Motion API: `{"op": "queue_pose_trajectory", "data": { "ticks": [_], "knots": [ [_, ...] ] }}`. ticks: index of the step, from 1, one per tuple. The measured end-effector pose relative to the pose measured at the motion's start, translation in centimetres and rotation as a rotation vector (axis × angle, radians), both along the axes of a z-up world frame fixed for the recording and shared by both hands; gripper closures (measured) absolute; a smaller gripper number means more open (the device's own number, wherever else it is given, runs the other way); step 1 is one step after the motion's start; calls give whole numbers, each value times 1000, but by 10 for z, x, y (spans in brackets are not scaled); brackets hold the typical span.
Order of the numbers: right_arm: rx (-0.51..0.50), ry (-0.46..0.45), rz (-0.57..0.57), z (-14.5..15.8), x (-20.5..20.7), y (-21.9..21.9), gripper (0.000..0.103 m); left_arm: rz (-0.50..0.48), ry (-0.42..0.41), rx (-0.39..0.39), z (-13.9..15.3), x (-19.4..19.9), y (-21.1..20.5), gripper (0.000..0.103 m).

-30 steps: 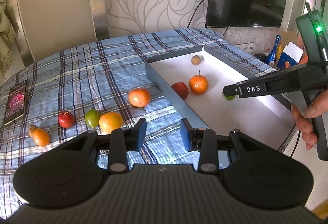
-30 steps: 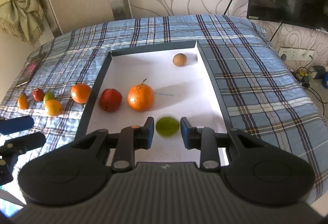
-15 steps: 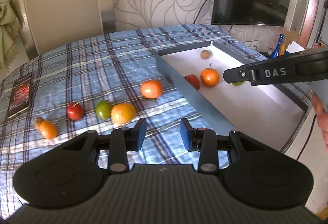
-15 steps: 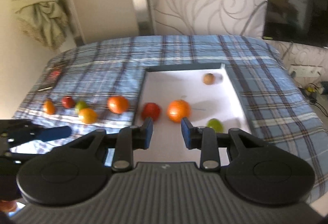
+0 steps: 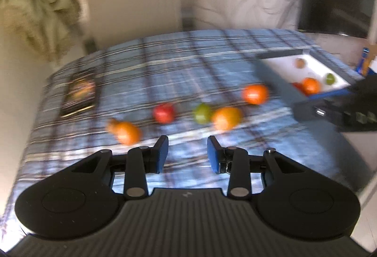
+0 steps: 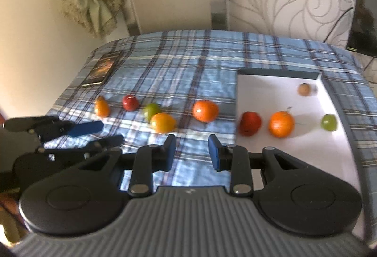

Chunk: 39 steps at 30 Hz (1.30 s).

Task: Organize fruits
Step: 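Move the left tool back to the fruits and grasp an orange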

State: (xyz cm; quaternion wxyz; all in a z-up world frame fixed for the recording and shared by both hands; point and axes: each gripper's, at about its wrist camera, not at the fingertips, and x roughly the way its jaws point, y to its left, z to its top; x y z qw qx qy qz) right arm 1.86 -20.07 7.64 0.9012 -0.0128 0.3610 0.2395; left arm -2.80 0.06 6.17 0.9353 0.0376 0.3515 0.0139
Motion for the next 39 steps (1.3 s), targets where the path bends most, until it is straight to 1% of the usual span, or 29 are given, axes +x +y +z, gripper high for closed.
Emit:
{"op": "queue_pose_trajectory", "data": {
  "ticks": [3, 7, 9, 13, 16, 20, 23, 24, 27, 34, 39],
  "knots": [
    [-8, 13, 22, -1, 1, 14, 70, 84, 23, 0, -3, 7, 25, 61],
    [-19, 28, 48, -1, 3, 31, 70, 137, 41, 18, -12, 18, 49, 61],
    [-31, 32, 50, -4, 5, 37, 70, 149, 47, 11, -16, 24, 56, 61],
    [-37, 56, 48, -13, 12, 45, 69, 149, 49, 13, -26, 38, 61, 61],
    [-52, 83, 51, -20, 19, 51, 69, 153, 63, -7, -32, 46, 63, 61],
    [-83, 85, 53, -27, 26, 61, 69, 152, 71, -16, -38, 50, 64, 61],
    [-86, 97, 43, -30, 30, 65, 69, 147, 66, -20, -38, 51, 65, 61],
    [-93, 95, 39, -31, 31, 67, 69, 145, 66, -22, -39, 52, 66, 61],
    [-98, 93, 32, -33, 33, 71, 63, 140, 66, -27, -38, 54, 67, 61],
    [-119, 81, -4, -35, 42, 80, 63, 132, 68, -56, -37, 62, 71, 61],
    [-124, 71, -9, -39, 46, 87, 63, 116, 64, -74, -38, 63, 74, 62]
  ]
}}
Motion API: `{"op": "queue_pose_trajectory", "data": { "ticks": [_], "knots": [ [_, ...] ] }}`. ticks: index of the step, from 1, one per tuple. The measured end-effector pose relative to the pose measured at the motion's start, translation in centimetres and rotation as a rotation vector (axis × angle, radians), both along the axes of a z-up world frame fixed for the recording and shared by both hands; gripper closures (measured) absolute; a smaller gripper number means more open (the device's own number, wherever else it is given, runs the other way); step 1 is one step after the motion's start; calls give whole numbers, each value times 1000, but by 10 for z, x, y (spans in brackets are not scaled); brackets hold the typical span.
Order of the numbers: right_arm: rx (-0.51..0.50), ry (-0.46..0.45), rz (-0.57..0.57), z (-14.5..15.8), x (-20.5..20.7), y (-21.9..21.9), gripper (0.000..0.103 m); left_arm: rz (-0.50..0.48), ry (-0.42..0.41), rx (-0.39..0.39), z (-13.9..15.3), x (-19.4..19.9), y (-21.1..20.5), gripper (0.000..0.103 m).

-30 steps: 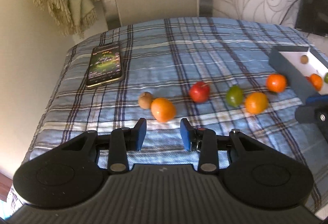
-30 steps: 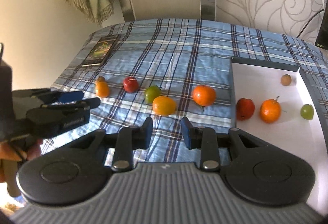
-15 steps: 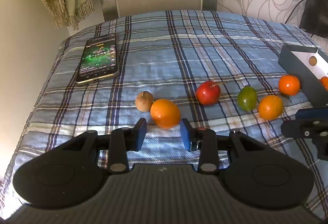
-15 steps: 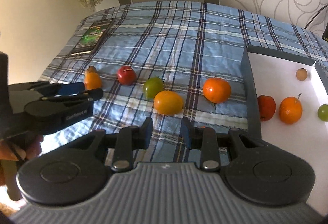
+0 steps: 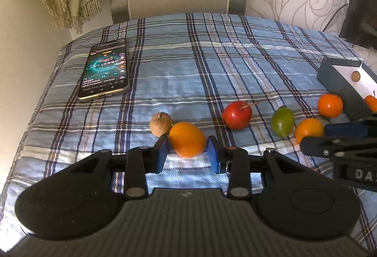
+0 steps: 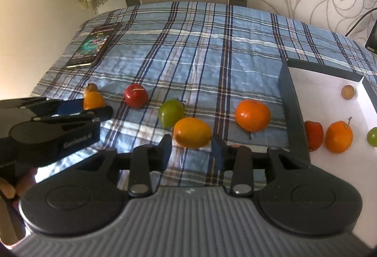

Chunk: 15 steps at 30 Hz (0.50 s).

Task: Organize fruits
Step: 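Move the left tool back to the fruits and grasp an orange, then grasp the orange with the right gripper and lift it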

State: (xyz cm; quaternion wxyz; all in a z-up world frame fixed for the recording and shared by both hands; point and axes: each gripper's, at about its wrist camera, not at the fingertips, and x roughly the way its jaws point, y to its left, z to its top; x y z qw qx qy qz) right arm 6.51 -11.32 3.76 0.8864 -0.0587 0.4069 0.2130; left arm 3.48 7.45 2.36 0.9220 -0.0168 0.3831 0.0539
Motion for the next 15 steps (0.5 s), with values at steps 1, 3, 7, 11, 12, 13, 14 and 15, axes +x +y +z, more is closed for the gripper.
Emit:
{"op": "queue_pose_trajectory", "data": {
  "ticks": [1, 3, 7, 11, 12, 13, 14, 15],
  "knots": [
    [-5, -6, 0, -1, 1, 2, 62, -2, -1, -4, 0, 0, 1, 62],
    [-18, -14, -8, -3, 3, 5, 61, -6, -4, -8, 0, -1, 1, 63],
    [-27, -2, -23, -9, 8, 5, 61, -14, -9, -12, 0, -2, 2, 66],
    [-20, -4, -14, -9, 5, 3, 65, -19, -8, -20, 1, -4, 2, 66],
    [-14, -3, -10, -8, 3, 2, 65, -22, -7, -25, 2, -5, 2, 66],
    [-9, -2, -7, -6, 2, 2, 65, -26, -6, -28, 2, -7, 2, 66],
    [-5, -4, -1, -5, -1, 1, 65, -32, -6, -31, 3, -9, 1, 66],
    [0, -8, 6, -2, -3, 0, 65, -38, -6, -31, 4, -11, 0, 66]
  ]
}}
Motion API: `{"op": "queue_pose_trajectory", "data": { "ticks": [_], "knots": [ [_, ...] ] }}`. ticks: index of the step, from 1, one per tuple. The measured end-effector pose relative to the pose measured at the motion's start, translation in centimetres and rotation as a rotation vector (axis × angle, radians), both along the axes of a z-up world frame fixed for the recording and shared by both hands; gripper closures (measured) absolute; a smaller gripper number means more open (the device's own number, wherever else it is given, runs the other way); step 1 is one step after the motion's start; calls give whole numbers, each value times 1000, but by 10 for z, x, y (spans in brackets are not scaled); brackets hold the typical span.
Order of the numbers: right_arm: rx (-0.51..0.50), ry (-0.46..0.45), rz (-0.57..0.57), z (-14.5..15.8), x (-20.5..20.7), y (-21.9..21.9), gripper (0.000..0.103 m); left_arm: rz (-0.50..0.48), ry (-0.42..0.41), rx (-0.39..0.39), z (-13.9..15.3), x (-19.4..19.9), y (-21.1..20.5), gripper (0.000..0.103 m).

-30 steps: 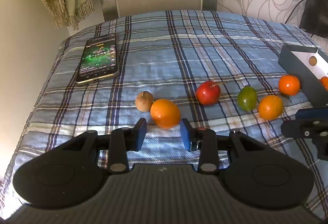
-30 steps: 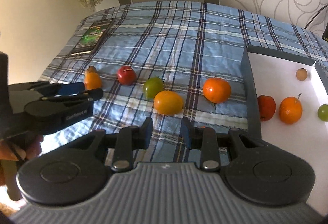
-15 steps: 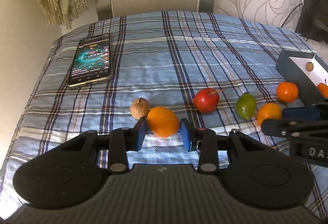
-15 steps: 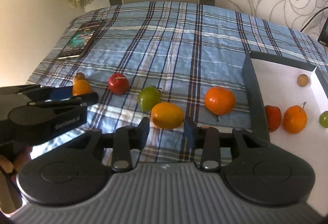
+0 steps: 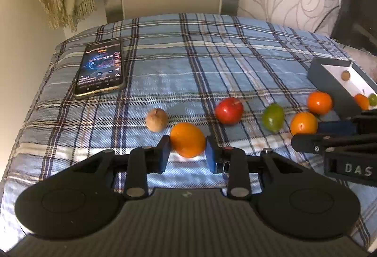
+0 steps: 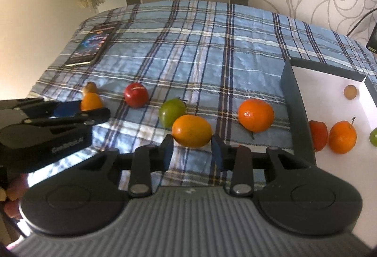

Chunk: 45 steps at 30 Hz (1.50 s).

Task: Organize fruits
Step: 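Grasp the orange with the right gripper and lift it, then carry the orange in the left gripper over the tray while the right carries its orange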

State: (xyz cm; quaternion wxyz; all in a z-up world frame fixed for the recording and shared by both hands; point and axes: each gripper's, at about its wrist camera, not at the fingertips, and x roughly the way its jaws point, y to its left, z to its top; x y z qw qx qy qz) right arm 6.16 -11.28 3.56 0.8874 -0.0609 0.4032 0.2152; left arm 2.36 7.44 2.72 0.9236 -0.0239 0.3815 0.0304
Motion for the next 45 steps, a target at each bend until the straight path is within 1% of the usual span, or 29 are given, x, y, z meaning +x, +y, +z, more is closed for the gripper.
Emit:
{"op": "queue_pose_trajectory", "data": {
  "ticks": [6, 12, 21, 25, 29, 33, 40, 45],
  "knots": [
    [78, 2, 64, 18, -25, -14, 65, -33, 0, 3, 3, -17, -7, 66],
    [130, -4, 102, 35, -48, -27, 65, -48, -17, 7, 10, -22, -19, 66],
    [178, -56, 90, 55, -76, -58, 65, -98, -49, 14, 24, -26, -46, 66],
    [205, -76, 74, 61, -84, -75, 65, -136, -61, 10, 31, -25, -63, 66],
    [233, -102, 43, 68, -93, -95, 65, -188, -79, 9, 38, -23, -84, 66],
    [251, -131, -15, 73, -103, -118, 65, -250, -96, 8, 44, -20, -111, 66],
    [270, -162, -176, 78, -118, -171, 65, -353, -116, -1, 52, -15, -157, 66],
    [279, -163, -290, 75, -123, -208, 65, -398, -125, -6, 56, -14, -183, 66]
  ]
}}
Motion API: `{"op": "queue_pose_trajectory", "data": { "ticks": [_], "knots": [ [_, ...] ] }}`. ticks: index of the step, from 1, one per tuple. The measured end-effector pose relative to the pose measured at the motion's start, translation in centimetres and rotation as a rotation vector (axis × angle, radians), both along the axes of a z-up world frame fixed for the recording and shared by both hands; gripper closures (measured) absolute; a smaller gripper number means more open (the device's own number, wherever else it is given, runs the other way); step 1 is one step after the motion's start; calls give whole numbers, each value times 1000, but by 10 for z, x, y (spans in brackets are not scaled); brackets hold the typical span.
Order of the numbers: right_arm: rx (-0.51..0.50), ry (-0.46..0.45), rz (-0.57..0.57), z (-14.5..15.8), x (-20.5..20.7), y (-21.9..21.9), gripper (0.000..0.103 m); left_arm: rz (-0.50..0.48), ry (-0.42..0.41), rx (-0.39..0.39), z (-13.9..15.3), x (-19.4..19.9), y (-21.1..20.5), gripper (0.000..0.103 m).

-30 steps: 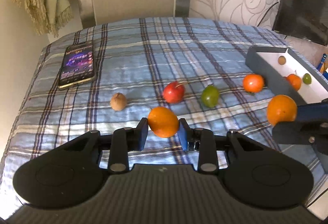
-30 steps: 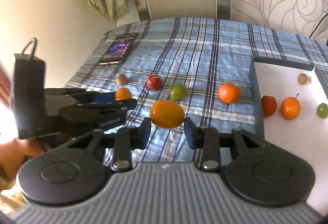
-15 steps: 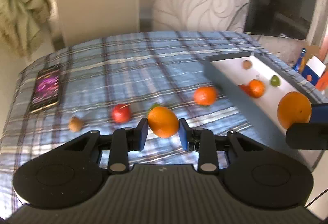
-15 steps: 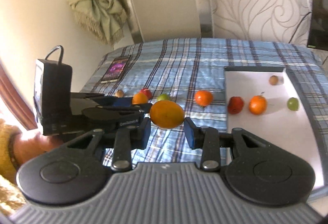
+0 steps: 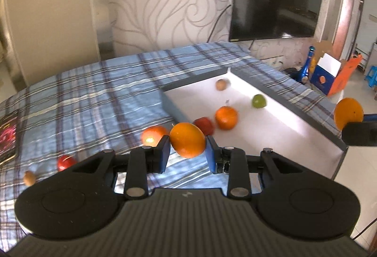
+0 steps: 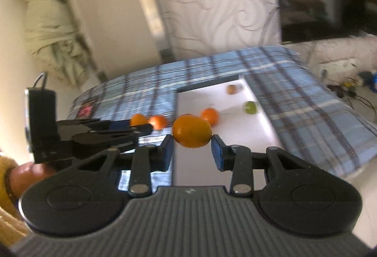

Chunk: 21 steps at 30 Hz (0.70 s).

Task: Organize fruits
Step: 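Carry the orange in the left gripper over the tray while the right carries its orange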

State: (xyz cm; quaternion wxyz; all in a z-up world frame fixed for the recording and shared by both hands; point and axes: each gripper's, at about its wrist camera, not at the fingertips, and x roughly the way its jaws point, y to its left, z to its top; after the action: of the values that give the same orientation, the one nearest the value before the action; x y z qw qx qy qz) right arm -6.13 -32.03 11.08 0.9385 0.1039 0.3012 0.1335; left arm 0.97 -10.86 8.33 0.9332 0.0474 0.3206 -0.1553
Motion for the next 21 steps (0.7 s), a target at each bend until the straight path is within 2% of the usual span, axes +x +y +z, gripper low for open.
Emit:
{"op": "queue_pose_trajectory", "data": {
  "ticks": [7, 13, 21],
  "knots": [
    [0, 0, -93, -2, 2, -36, 65, -30, -22, 2, 7, 2, -25, 66],
    [-7, -19, -89, -1, 5, -46, 65, -44, -37, 12, 12, 1, -43, 66],
    [-37, 27, -51, -18, 22, -50, 65, -68, -16, 27, 3, -2, -68, 66]
  ]
}}
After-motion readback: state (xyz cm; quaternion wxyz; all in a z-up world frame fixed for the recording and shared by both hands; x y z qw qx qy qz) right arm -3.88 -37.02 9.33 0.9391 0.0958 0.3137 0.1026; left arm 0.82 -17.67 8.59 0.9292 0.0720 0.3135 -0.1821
